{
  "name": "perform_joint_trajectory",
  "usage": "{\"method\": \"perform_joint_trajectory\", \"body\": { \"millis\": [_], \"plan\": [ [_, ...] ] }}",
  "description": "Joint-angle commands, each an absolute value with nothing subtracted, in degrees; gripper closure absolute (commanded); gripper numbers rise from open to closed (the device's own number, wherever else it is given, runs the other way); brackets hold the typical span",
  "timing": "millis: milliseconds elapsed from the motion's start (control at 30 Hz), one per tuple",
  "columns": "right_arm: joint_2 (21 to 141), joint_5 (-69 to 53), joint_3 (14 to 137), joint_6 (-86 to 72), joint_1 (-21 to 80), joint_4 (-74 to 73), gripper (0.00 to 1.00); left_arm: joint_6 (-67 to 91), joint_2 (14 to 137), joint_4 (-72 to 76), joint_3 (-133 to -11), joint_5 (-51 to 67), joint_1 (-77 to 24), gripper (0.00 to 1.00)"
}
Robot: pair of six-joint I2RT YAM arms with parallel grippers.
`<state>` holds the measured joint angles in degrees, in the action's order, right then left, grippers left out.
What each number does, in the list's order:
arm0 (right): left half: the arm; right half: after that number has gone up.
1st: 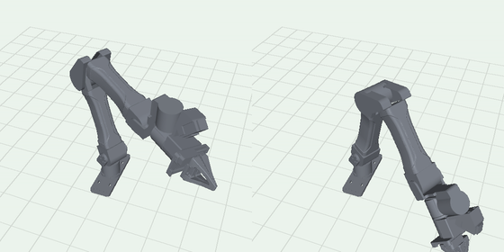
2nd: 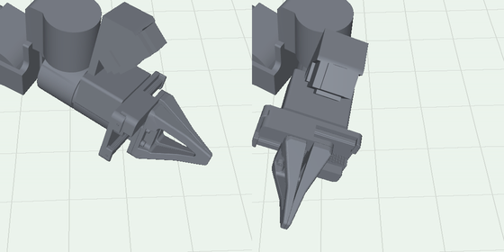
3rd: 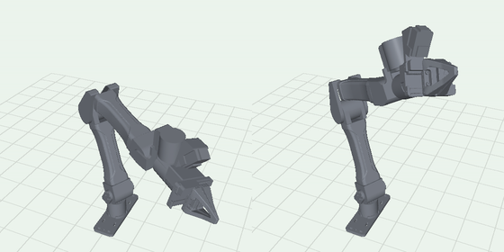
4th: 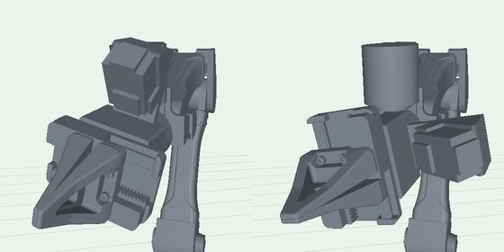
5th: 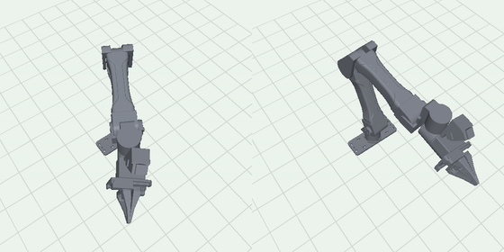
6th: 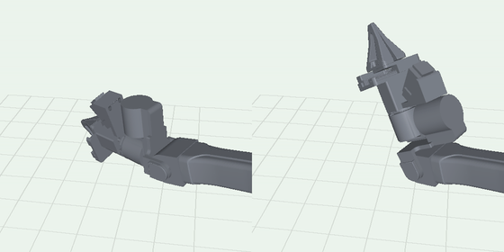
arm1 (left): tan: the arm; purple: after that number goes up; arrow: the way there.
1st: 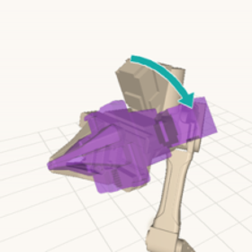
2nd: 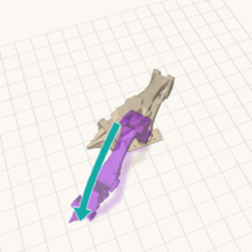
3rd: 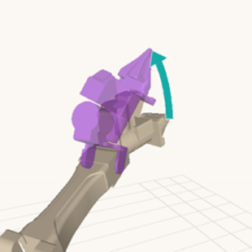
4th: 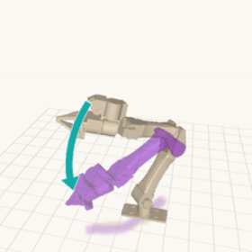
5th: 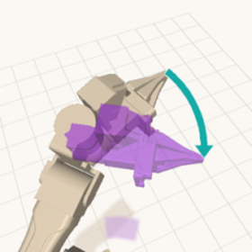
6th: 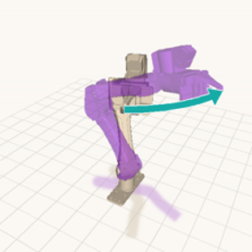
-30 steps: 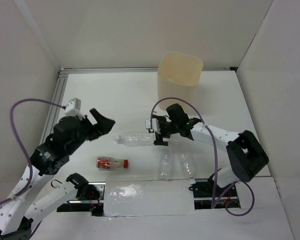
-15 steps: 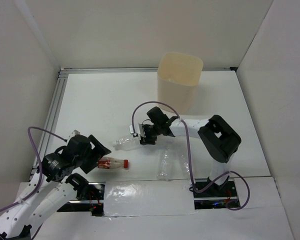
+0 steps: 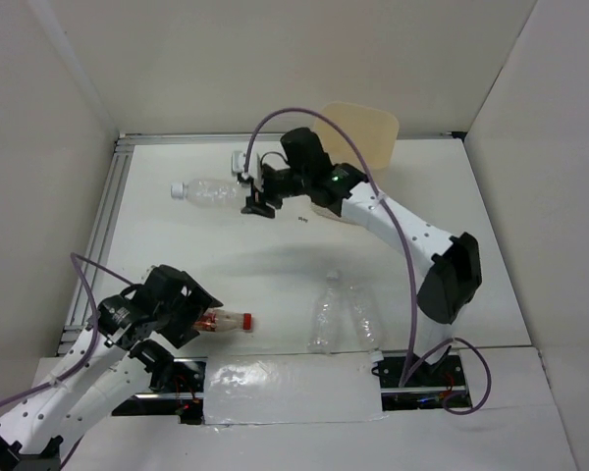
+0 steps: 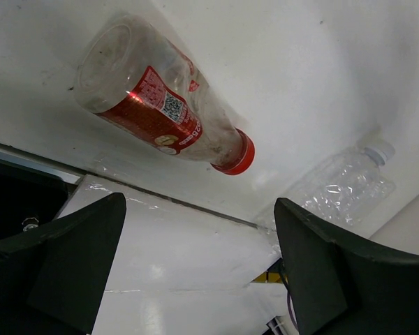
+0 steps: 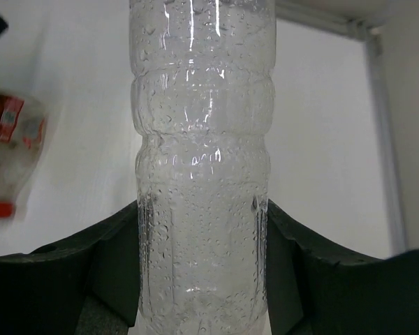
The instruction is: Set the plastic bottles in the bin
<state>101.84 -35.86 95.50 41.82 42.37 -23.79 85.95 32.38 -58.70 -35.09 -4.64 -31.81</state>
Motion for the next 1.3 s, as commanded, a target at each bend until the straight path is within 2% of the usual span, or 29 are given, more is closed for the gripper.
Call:
{"method": "perform_joint_trajectory", "body": {
  "millis": [0,33,167,267,400,433,533,567,600,767,900,1167,1233,1267],
  "plan": [
    [95.6,-30.1,102.8,32.3,40.5,-24.4,0.81,88.5,34.4,-58.0,-35.7,-5.4,-32.1,0.00],
    [95.6,-24.8,103.4,31.2,39.9,-22.8,0.81,89.0,35.1,-56.8,-35.2,-5.4,-32.1,0.00],
    [93.8,-17.4,104.2,28.1,32.5,-21.5,0.80,90.5,36.4,-53.3,-32.5,-6.0,-32.1,0.00],
    [93.8,-17.4,104.2,25.8,23.5,-21.4,0.80,91.2,36.4,-50.5,-30.3,-7.9,-32.6,0.00],
    [93.8,-20.8,103.6,25.8,13.6,-23.5,0.71,91.8,39.5,-45.2,-27.8,-8.0,-32.6,0.00],
    [94.3,-22.0,103.1,25.8,12.2,-24.2,0.68,91.8,40.5,-43.5,-27.3,-7.4,-33.1,0.00],
    [95.0,-25.0,101.5,27.0,9.9,-25.4,0.43,92.4,44.0,-40.4,-26.5,-8.4,-35.1,0.00],
    [95.0,-25.0,100.4,27.6,9.1,-25.4,0.31,92.4,44.0,-39.5,-26.0,-9.0,-35.8,0.00],
    [95.0,-26.2,99.8,27.6,9.1,-24.6,0.25,93.0,44.8,-38.8,-26.0,-10.2,-36.4,0.00],
    [95.0,-28.9,99.3,28.1,7.8,-24.6,0.20,95.4,48.8,-36.7,-24.9,-12.1,-40.9,0.00],
    [95.5,-30.2,98.8,27.4,7.3,-24.1,0.06,98.1,50.7,-34.9,-23.6,-12.8,-43.6,0.00],
    [89.7,-41.3,99.9,20.1,3.3,-22.5,0.05,99.2,55.7,-31.7,-22.5,-14.0,-45.4,0.03],
    [88.0,-45.1,97.9,20.1,3.3,-23.1,0.05,99.2,57.0,-30.9,-22.0,-14.0,-45.4,0.06],
    [86.8,-46.1,96.8,20.8,2.6,-23.1,0.05,99.2,58.3,-30.8,-22.0,-14.5,-45.4,0.13]
  ]
}}
